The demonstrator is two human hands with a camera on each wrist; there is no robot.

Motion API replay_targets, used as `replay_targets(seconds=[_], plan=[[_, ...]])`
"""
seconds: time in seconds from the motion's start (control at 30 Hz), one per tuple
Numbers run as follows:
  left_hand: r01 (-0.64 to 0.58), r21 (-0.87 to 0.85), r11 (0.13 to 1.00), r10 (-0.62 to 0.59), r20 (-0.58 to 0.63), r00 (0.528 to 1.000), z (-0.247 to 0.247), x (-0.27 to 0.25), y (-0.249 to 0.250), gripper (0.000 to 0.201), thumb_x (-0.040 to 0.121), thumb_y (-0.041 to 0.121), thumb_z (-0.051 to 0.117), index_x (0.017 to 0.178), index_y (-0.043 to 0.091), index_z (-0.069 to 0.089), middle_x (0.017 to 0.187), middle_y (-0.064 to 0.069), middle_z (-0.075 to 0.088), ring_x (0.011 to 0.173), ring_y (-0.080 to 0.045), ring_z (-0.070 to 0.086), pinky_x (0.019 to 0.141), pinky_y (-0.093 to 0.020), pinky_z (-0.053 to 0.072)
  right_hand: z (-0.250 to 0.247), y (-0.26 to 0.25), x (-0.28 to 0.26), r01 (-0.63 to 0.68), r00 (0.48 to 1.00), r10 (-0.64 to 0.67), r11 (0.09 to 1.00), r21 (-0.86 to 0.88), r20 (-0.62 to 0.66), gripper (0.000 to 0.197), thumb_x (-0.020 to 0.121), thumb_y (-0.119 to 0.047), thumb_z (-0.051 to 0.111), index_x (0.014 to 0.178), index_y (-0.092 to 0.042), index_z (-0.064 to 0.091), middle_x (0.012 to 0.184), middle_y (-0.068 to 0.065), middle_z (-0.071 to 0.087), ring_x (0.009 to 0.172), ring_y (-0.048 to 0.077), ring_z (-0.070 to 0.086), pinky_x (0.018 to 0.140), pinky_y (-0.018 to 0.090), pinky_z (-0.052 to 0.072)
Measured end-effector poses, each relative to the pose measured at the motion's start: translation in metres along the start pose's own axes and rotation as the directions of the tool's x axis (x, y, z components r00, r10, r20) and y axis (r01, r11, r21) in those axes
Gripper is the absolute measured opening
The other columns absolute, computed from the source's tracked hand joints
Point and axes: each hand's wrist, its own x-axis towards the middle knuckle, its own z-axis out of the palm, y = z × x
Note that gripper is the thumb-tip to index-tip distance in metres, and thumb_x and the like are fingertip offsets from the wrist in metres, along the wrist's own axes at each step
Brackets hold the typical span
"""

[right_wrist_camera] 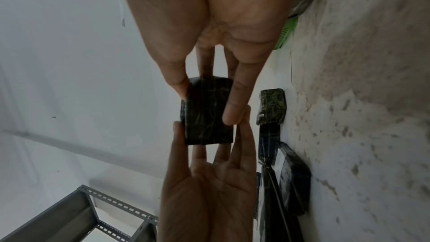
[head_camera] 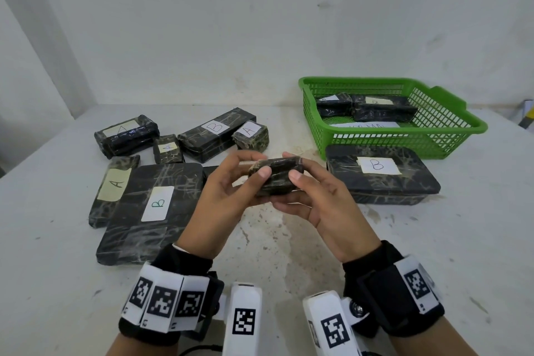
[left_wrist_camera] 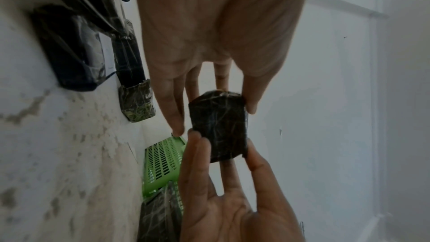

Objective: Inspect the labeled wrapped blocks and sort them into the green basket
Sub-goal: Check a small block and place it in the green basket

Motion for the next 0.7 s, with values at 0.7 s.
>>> replay_targets(seconds=[0.7], plan=[[0.074,0.054,0.996,-0.074,0.014,0.997,0.0041,-0.0014,-0.0011,0.045,0.081,0.036,0.067,0.092,-0.007,0.063,0.096,-0.028,0.069,0.091,-0.037,0.071,0.074,-0.041,0.062,0.0013,0.0010,-0.0032,0.034,0.993,-0.042,0.996,-0.079,-0.106,0.039,0.078,-0.038,0.066,0.100,-0.007,0.070,0.090,0.019,0.074,0.067,0.026,0.072,0.058,0.027,0.058]])
